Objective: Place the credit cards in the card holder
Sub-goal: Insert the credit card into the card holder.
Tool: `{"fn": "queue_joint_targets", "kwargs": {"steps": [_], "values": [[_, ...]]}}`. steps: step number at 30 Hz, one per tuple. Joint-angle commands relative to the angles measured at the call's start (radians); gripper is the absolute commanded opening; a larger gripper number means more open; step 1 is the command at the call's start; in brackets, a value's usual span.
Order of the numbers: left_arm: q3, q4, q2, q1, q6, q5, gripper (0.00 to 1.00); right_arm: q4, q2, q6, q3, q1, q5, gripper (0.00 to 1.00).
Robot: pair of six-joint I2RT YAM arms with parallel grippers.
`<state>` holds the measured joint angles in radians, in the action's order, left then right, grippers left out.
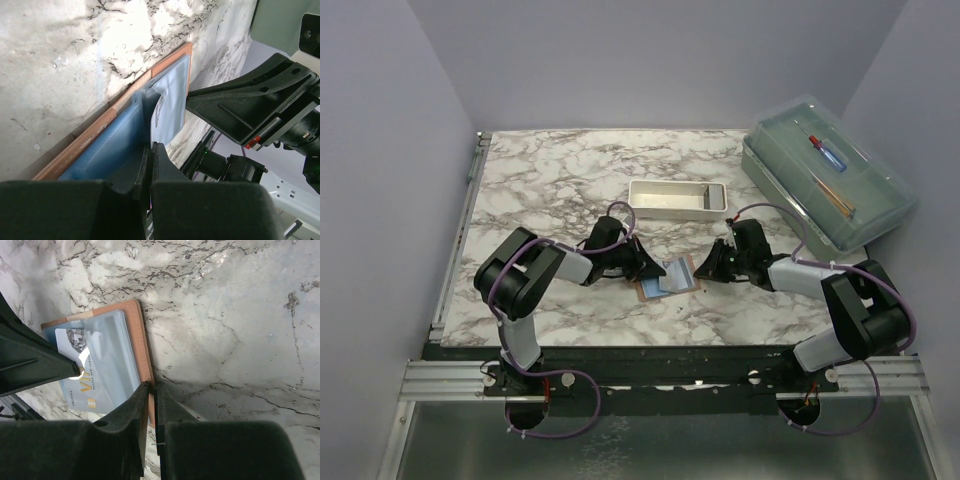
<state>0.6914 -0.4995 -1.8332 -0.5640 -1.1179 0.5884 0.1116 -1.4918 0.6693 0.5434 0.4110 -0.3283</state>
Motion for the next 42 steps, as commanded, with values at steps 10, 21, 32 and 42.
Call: {"fn": "queue_joint_targets", "kwargs": {"steps": [10, 21, 32, 42], "values": [[-0.009, 0.008, 0.028, 0.026, 0.069, -0.13, 0.0, -0.053, -0.051, -0.013, -0.041, 0.018, -0.072, 0.14], [-0.01, 0.018, 0.018, 0.029, 0.085, -0.157, 0.0, -0.053, -0.057, -0.013, -0.033, 0.018, -0.079, 0.14], [-0.008, -0.006, -0.003, -0.014, 0.077, -0.157, 0.0, -0.043, -0.058, -0.004, -0.03, 0.018, -0.092, 0.14], [-0.026, -0.032, 0.018, -0.012, 0.111, -0.209, 0.0, -0.039, -0.052, 0.004, -0.042, 0.018, -0.093, 0.14]]}}
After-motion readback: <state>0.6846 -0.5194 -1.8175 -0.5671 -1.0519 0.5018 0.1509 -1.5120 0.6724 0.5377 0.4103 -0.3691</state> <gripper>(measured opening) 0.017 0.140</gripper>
